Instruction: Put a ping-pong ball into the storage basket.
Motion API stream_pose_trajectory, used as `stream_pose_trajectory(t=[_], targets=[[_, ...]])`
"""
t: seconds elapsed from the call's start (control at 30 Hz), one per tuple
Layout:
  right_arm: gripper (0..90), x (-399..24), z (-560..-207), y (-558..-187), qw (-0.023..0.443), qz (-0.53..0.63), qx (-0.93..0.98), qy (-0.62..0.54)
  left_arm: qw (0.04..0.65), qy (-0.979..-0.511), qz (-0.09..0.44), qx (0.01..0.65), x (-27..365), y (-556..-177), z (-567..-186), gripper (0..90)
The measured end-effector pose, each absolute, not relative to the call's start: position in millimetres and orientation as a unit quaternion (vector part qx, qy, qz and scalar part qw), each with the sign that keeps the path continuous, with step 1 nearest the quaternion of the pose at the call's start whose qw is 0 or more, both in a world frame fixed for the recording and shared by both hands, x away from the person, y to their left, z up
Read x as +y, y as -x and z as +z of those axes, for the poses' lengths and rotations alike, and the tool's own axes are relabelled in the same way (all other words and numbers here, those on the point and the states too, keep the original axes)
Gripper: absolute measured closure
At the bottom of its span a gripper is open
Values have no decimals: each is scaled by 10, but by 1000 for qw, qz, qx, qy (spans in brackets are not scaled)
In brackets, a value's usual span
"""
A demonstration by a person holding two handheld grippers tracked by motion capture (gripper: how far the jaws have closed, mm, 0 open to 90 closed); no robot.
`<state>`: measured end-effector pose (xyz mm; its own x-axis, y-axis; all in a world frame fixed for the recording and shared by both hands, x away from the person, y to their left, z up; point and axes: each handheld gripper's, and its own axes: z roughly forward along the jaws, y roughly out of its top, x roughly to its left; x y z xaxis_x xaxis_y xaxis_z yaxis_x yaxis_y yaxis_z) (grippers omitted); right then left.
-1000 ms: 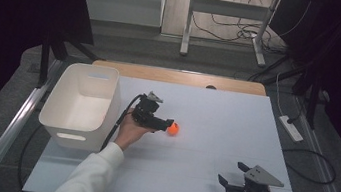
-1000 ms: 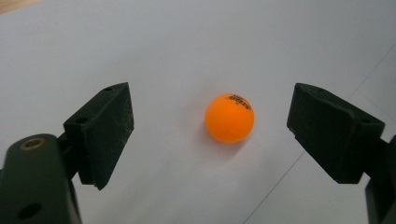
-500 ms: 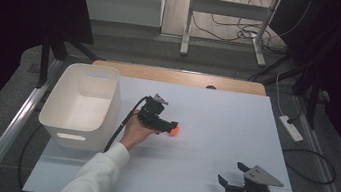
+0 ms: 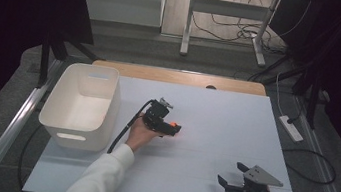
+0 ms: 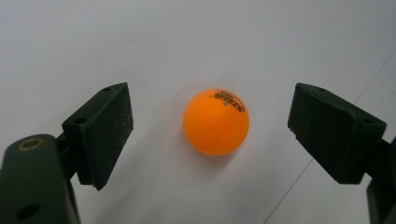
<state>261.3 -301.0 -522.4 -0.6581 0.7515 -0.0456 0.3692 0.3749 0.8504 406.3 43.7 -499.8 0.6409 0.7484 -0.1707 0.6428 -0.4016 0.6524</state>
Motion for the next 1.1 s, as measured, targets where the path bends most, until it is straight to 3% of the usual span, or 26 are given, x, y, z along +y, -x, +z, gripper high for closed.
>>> stream_pose_trajectory(t=[0.87, 1.1], targets=[[147, -3018, -5220, -2613, 221, 436, 799, -351, 333, -841, 58, 421, 330, -4130, -5150, 168], [147, -3022, -5222, -2615, 220, 435, 800, -351, 330, -841, 52, 426, 336, -4164, -5176, 227]])
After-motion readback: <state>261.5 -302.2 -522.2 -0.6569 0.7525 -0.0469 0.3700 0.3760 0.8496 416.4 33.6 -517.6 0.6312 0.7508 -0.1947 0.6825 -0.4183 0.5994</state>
